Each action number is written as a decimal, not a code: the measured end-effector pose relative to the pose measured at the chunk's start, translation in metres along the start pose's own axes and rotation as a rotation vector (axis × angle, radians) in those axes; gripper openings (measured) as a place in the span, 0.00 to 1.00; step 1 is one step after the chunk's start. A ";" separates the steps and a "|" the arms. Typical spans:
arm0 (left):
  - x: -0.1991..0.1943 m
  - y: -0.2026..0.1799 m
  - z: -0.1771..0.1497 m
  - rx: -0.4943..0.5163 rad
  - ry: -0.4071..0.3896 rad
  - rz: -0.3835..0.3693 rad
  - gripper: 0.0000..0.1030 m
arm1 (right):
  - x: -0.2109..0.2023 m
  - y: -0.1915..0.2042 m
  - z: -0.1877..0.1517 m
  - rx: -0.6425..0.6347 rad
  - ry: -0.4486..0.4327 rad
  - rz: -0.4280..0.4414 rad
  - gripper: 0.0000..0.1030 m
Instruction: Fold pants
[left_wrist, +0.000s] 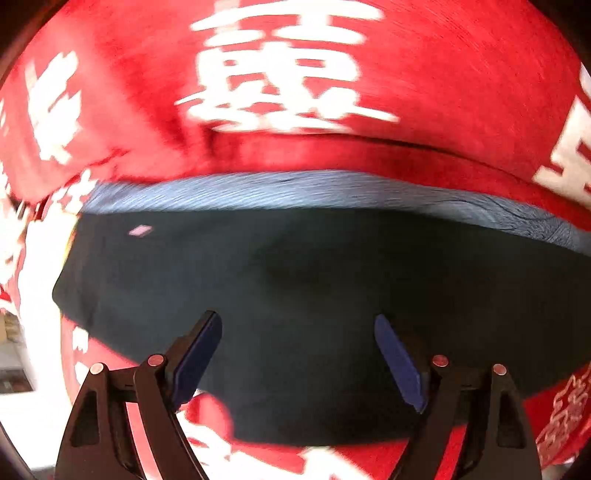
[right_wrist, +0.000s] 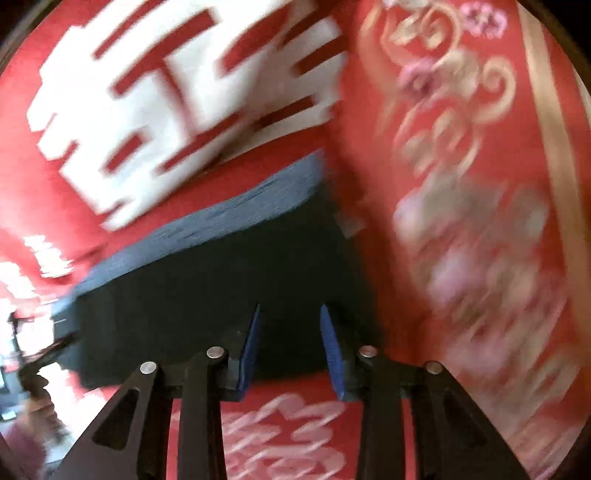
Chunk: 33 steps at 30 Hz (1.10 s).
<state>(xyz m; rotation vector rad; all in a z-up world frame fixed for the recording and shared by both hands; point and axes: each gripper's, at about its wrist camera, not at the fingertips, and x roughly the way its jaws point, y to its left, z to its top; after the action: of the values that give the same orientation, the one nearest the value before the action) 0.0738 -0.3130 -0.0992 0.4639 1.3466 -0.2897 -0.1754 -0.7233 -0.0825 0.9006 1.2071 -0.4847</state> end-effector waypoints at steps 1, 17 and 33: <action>-0.006 0.019 -0.002 -0.025 0.003 0.000 0.84 | 0.003 0.011 -0.009 -0.002 0.041 0.079 0.36; 0.061 0.208 0.005 0.045 -0.065 0.114 0.84 | 0.179 0.310 -0.167 0.006 0.323 0.650 0.39; 0.085 0.240 0.001 0.014 -0.077 -0.050 1.00 | 0.193 0.319 -0.163 0.118 0.254 0.557 0.07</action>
<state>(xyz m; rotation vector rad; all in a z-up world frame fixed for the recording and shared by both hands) 0.2027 -0.0979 -0.1453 0.4272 1.2826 -0.3554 0.0282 -0.3823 -0.1712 1.3740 1.0971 0.0100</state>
